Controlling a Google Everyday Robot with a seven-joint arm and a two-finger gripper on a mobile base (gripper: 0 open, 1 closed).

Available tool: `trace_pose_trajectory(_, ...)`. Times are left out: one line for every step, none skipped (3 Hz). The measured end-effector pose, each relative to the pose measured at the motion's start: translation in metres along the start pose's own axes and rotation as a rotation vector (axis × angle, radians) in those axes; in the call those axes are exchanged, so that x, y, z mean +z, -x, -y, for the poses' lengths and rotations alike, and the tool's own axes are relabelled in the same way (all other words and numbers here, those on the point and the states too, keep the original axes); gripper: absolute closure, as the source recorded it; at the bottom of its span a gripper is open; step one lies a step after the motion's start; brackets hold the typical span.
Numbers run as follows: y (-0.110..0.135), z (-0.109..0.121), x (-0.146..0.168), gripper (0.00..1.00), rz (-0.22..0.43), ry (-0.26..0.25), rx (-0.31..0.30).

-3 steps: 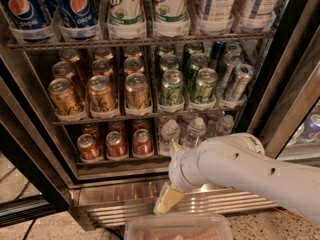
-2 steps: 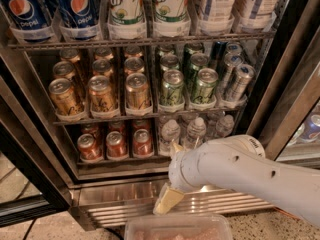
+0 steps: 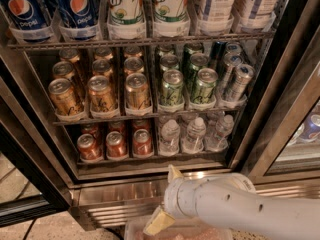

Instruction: Pick coke can from bottom shelf of fridge

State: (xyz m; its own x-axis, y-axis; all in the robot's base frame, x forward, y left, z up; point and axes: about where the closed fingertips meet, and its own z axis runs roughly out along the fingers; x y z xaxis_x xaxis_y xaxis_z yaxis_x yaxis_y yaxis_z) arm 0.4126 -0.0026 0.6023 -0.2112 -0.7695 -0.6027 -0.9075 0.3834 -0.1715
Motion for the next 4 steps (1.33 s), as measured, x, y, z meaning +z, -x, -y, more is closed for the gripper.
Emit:
trace_pose_trajectory(-0.007, 0.007, 0.01, 0.0, 0.047, -0.069, 0.044)
trace_pose_trajectory(-0.006, 0.029, 0.014, 0.0, 0.11, -0.159, 0.073)
trace_pose_trajectory(0.005, 0.038, 0.033, 0.0, 0.198, -0.218, 0.119)
trace_pose_trajectory(0.015, 0.052, 0.03, 0.0, 0.244, -0.274, 0.125)
